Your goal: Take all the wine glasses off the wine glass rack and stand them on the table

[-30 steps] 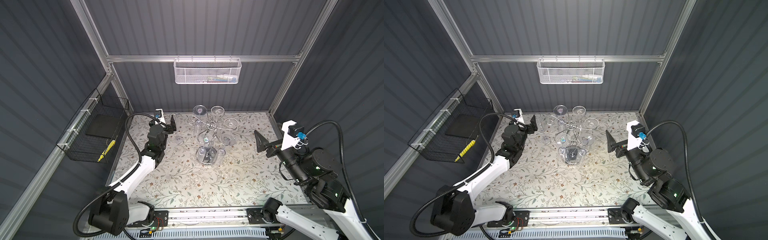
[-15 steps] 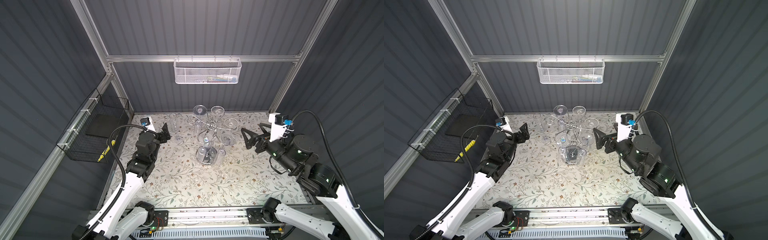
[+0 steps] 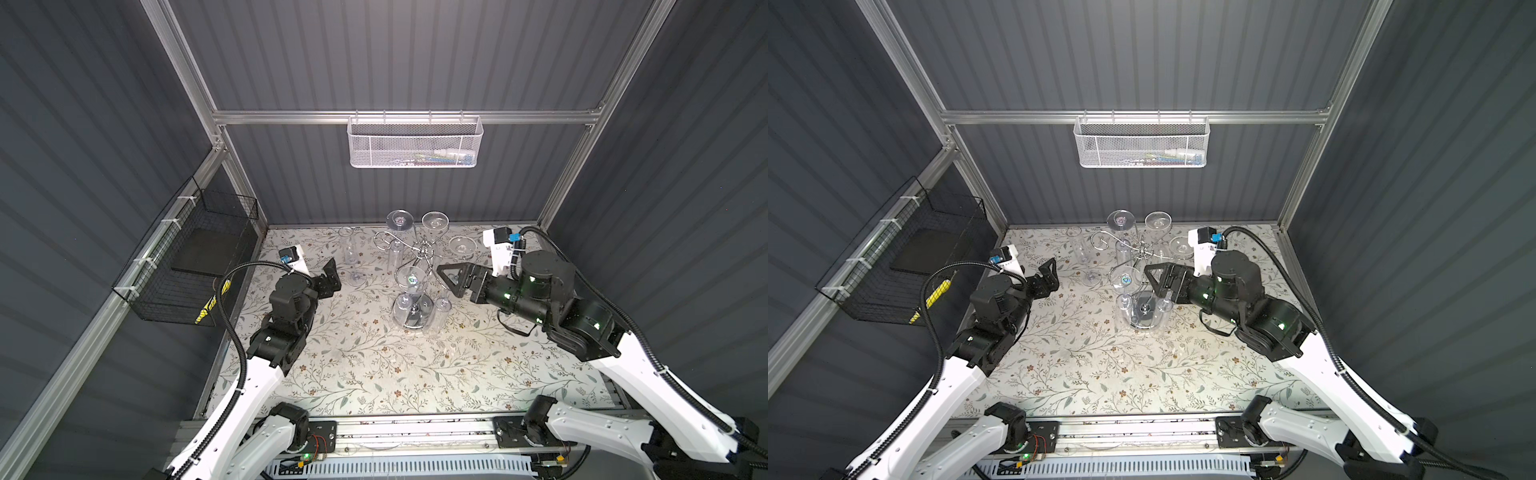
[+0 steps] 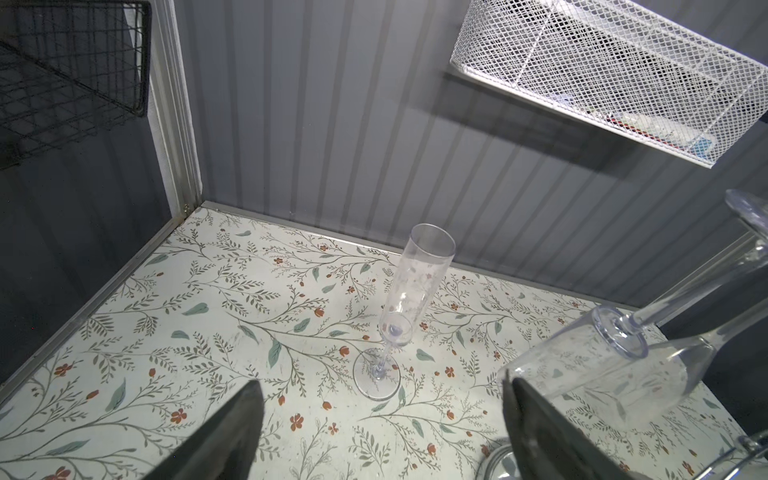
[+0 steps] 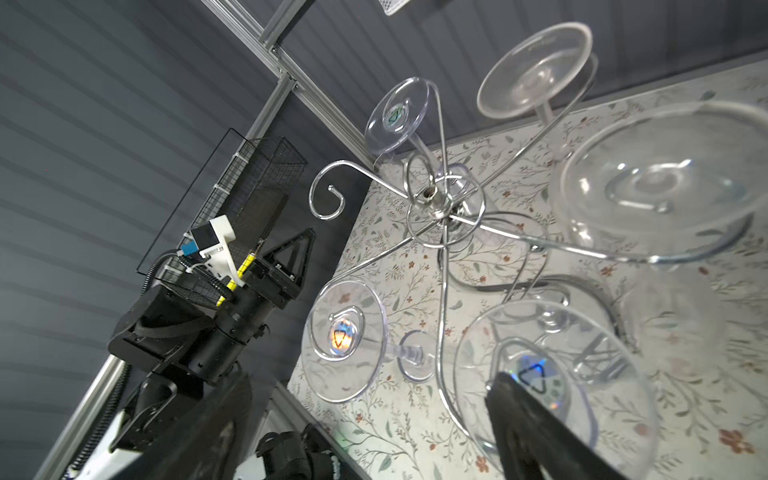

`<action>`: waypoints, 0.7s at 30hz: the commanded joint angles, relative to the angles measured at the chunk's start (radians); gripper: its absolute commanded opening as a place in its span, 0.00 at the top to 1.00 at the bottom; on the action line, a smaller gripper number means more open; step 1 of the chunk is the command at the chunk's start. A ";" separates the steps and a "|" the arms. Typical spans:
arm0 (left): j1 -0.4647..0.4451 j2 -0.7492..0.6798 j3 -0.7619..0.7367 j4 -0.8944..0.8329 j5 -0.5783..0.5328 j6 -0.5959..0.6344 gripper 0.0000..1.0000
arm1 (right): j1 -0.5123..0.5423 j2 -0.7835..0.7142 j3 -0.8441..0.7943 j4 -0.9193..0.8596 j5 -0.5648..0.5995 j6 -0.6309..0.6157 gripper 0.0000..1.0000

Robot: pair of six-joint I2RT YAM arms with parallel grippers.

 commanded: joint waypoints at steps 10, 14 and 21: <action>0.005 -0.071 -0.067 -0.024 0.005 -0.069 0.08 | 0.090 -0.036 -0.198 0.297 -0.013 0.323 0.34; 0.004 -0.066 -0.068 -0.029 0.009 -0.071 0.08 | 0.097 -0.043 -0.237 0.334 0.017 0.355 0.46; 0.004 -0.066 -0.065 -0.025 0.011 -0.087 0.07 | 0.098 -0.039 -0.301 0.424 0.007 0.406 0.54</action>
